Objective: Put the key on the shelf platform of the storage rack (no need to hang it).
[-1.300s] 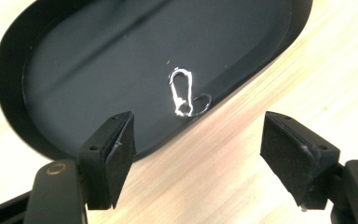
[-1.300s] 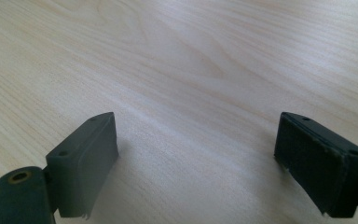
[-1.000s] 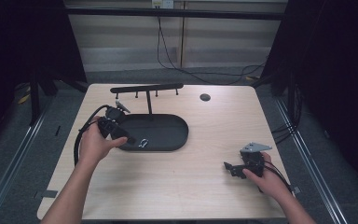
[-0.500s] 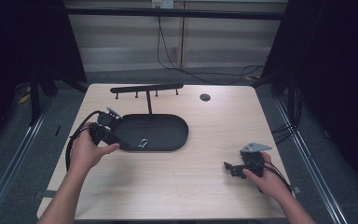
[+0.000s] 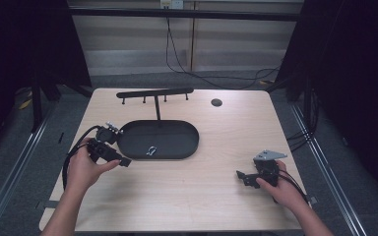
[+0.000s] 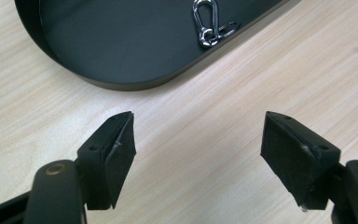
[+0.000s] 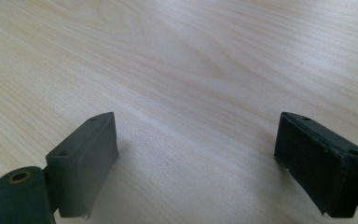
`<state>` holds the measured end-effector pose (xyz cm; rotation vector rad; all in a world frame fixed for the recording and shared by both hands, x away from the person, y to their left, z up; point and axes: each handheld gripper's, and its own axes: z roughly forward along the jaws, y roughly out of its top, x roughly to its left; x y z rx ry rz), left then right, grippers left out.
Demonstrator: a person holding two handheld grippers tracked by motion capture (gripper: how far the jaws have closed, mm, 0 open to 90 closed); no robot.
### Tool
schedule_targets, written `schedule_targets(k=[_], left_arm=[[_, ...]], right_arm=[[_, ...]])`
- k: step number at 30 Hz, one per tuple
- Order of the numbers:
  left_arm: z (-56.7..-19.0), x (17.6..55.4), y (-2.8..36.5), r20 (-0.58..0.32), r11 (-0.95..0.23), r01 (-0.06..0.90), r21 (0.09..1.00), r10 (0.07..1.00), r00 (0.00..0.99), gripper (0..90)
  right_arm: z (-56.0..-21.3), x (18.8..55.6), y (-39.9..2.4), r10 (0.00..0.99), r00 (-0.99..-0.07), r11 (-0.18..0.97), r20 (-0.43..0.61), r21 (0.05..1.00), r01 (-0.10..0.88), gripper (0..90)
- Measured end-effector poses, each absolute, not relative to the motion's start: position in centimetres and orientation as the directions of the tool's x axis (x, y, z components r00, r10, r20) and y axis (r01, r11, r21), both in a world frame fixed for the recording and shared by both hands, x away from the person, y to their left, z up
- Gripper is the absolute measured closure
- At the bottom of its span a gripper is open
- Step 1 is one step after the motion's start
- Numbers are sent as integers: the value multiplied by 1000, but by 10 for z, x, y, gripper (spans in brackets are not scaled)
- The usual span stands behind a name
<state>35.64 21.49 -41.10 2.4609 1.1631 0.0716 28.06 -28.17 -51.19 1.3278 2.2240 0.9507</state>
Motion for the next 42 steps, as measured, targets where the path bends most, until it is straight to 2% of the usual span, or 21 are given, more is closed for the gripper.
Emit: schedule_targets(k=[5,28,42], left_arm=[[-419,349,220,-104,-574,720,391,750,654,259],[-452,328,233,-115,-554,737,387,764,635,259],[-462,320,239,-90,-592,718,365,745,660,262]], right_arm=[[-512,281,-282,876,-481,325,19,715,619,126],[-512,281,-282,876,-481,324,19,715,619,126],[-512,281,-282,876,-481,324,19,715,619,126]])
